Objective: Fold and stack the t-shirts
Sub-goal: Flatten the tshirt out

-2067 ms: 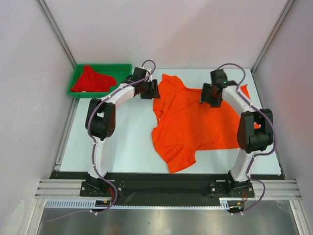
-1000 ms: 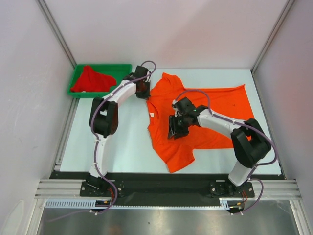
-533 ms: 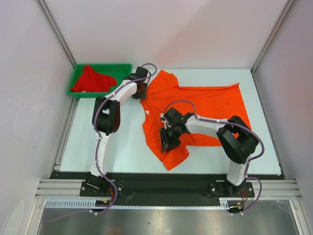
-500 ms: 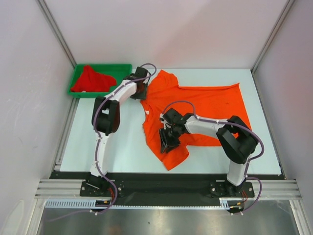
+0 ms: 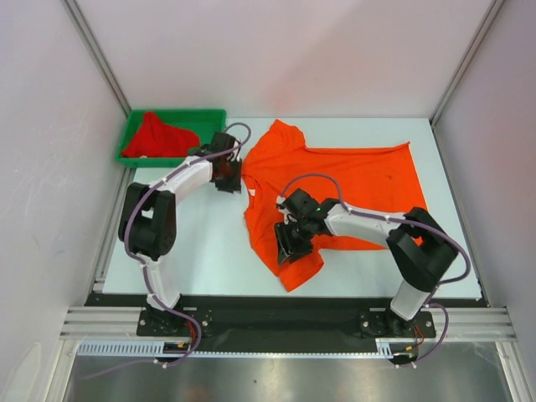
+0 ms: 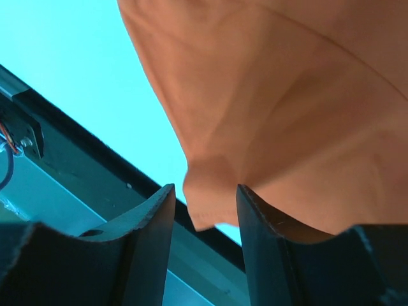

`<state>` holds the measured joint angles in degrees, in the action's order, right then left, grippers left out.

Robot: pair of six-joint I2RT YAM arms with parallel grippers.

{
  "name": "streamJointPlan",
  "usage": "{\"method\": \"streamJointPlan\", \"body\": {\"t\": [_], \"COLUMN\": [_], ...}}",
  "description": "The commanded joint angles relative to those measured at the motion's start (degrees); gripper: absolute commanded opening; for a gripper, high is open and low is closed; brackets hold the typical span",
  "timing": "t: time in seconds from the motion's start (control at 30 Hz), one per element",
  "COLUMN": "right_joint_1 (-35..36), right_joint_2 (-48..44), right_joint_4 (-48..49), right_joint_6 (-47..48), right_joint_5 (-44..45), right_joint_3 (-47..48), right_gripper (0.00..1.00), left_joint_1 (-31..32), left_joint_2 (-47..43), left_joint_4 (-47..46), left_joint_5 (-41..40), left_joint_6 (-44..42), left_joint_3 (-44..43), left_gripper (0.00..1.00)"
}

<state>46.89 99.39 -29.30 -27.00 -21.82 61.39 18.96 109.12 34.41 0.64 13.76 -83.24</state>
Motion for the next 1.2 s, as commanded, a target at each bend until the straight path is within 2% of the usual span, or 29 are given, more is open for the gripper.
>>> {"method": "streamJointPlan", "body": {"t": [0.0, 0.27, 0.37, 0.5, 0.57, 0.9, 1.03, 1.17], "right_joint_1": [-1.71, -7.51, -8.48, -8.49, -8.49, -9.1, -12.16, -14.8], "right_joint_2": [-6.66, -13.78, -15.02, -15.63, -15.72, -18.26, -20.2, -21.08], "right_joint_4": [-1.11, -2.16, -1.73, -0.33, 0.03, -1.46, -1.99, -2.25], "right_joint_6": [-0.59, -1.29, -1.56, -2.26, -2.88, -4.02, -3.93, -3.06], "right_joint_5": [3.28, 3.72, 3.37, 3.19, 3.28, 7.23, 6.88, 5.92], "right_joint_3": [-2.49, -8.12, -10.05, -12.34, -13.48, -14.98, -15.15, -15.77], "right_gripper": [0.5, 0.51, 0.51, 0.51, 0.51, 0.44, 0.44, 0.45], "left_joint_1": [-0.68, -0.5, -0.59, -0.59, -0.59, -0.07, -0.06, -0.06], "left_joint_2": [-0.4, 4.87, 4.18, 1.19, 0.74, 4.43, 5.22, 5.31], "left_joint_4": [-6.63, -10.51, -11.55, -11.47, -11.83, -10.95, -10.95, -11.04], "left_joint_5": [9.97, 16.66, 16.5, 11.76, 11.83, 12.89, 12.28, 12.19], "left_joint_6": [4.69, 9.44, 11.11, 11.82, 11.47, 12.17, 11.82, 11.64], "left_joint_3": [6.77, 7.92, 9.75, 12.13, 12.58, 12.67, 12.49, 12.4], "left_gripper": [0.34, 0.4, 0.45, 0.45, 0.46, 0.23, 0.19, 0.21]}}
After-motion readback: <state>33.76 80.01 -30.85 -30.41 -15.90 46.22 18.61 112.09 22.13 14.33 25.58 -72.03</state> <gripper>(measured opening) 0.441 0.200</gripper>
